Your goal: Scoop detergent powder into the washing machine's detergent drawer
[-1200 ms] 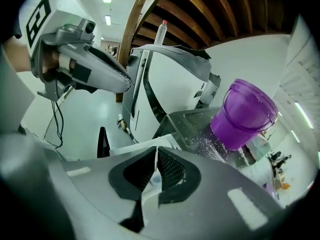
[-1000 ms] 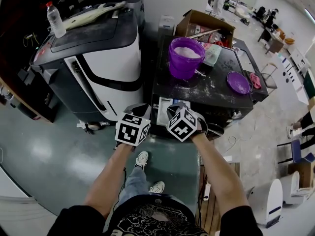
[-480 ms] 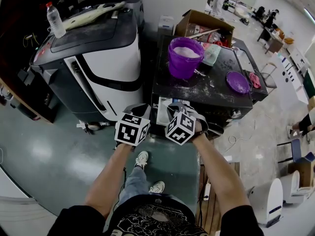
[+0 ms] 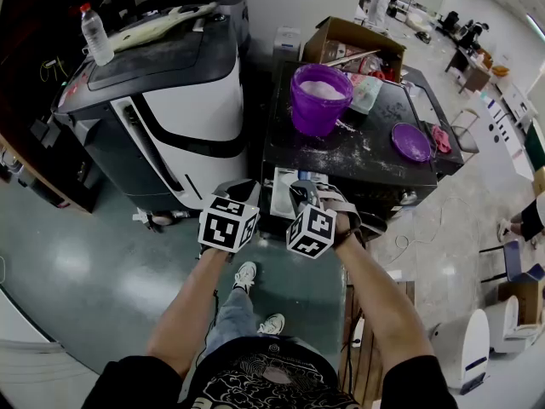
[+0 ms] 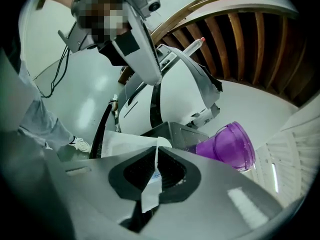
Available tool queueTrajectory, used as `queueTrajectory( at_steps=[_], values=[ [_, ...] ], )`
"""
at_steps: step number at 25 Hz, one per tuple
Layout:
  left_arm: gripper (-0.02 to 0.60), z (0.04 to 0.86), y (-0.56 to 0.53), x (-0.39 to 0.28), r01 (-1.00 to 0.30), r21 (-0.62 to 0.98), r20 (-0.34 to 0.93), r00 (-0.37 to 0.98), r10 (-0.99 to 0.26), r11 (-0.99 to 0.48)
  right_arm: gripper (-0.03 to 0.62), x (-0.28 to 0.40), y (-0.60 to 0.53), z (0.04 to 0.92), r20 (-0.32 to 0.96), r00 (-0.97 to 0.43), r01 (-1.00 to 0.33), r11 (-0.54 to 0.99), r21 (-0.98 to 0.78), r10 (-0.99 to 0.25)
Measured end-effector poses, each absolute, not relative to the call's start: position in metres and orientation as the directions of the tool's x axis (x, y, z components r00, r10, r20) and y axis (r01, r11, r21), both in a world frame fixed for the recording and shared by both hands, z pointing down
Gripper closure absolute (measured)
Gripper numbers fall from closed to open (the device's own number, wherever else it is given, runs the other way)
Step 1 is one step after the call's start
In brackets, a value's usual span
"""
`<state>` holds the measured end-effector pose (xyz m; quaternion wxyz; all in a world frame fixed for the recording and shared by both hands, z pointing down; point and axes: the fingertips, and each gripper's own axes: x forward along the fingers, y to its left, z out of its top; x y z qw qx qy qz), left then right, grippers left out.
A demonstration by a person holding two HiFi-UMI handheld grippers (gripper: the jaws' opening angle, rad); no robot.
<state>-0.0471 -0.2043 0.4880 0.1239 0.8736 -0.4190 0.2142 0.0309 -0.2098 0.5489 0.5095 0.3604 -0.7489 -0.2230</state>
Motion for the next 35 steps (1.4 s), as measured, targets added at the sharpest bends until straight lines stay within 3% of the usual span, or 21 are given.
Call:
queueTrajectory(
  at_steps=[16, 35],
  values=[
    [0.580, 0.484, -0.204, -0.041, -0.786, 0.025, 0.475, 0.553, -0.684, -0.618, 0.560, 0.028, -0.206, 0.545, 0.558, -0.233, -0.217, 0.602, 0.769, -0.797],
    [0.580, 0.451, -0.199, -0.051, -0.830, 0.004, 0.452, 0.499, -0.739, -0.558, 0.559, 0.045, -0.204, 0.493, 0.539, -0.326, -0.640, 0.601, 0.479, -0.777]
  ],
)
